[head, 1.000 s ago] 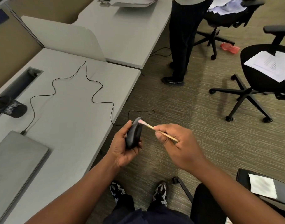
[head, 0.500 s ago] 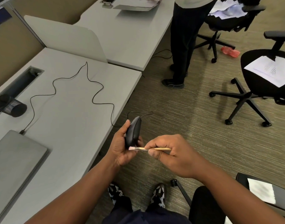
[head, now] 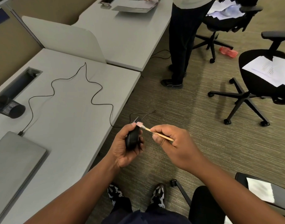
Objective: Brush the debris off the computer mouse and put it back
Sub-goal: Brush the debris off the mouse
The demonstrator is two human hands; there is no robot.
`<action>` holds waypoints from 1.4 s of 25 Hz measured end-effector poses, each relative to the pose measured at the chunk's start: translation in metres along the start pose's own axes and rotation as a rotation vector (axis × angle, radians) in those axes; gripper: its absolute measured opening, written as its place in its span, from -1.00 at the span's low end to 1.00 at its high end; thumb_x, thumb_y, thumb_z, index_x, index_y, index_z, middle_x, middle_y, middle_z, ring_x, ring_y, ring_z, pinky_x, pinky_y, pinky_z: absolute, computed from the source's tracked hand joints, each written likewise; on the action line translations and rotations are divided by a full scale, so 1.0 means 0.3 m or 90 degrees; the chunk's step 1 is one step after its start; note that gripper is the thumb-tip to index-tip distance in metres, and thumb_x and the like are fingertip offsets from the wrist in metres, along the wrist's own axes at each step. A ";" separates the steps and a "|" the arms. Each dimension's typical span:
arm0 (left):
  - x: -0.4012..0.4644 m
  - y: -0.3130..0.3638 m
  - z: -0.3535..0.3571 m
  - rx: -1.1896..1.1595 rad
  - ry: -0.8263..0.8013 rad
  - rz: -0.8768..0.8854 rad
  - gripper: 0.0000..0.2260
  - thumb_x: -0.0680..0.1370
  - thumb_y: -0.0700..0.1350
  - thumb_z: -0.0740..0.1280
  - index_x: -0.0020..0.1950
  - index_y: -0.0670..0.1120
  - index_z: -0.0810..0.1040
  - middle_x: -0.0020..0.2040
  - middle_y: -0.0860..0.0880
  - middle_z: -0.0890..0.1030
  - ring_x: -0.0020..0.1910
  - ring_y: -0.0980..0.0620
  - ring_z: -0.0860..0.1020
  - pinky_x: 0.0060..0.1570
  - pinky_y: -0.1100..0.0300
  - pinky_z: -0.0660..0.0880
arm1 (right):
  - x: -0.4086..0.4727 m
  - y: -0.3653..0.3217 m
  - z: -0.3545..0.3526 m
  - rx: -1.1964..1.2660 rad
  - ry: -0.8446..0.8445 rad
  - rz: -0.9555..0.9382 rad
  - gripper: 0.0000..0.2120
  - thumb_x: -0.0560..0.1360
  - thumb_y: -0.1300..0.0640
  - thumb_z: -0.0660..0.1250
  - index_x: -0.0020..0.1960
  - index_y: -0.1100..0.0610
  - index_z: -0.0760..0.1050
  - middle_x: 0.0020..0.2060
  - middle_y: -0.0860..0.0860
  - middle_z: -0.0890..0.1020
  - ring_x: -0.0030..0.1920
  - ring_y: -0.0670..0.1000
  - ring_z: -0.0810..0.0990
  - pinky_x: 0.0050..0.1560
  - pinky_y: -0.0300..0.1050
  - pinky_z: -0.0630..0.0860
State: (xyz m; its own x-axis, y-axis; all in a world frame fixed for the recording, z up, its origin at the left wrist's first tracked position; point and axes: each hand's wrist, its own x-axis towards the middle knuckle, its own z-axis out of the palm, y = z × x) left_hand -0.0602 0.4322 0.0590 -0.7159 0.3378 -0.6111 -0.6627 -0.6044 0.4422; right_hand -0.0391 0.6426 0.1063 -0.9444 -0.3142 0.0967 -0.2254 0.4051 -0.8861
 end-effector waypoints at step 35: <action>-0.049 0.086 -0.001 0.244 0.180 0.134 -0.43 0.41 0.06 0.55 0.36 -0.07 0.53 0.23 -0.20 0.68 0.21 -0.21 0.67 0.03 -0.10 0.70 | 0.101 0.016 0.109 0.048 -0.035 0.078 -0.64 0.62 -0.04 0.39 0.40 -0.19 0.52 0.21 -0.21 0.67 0.20 -0.22 0.64 0.23 -0.08 0.61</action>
State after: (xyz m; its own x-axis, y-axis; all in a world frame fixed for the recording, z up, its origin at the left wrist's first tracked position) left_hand -0.0666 0.4113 0.0792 -0.7905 -0.0028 -0.6125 -0.5811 -0.3125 0.7514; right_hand -0.0611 0.6068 0.0900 -0.9488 -0.3136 -0.0377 -0.0886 0.3789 -0.9212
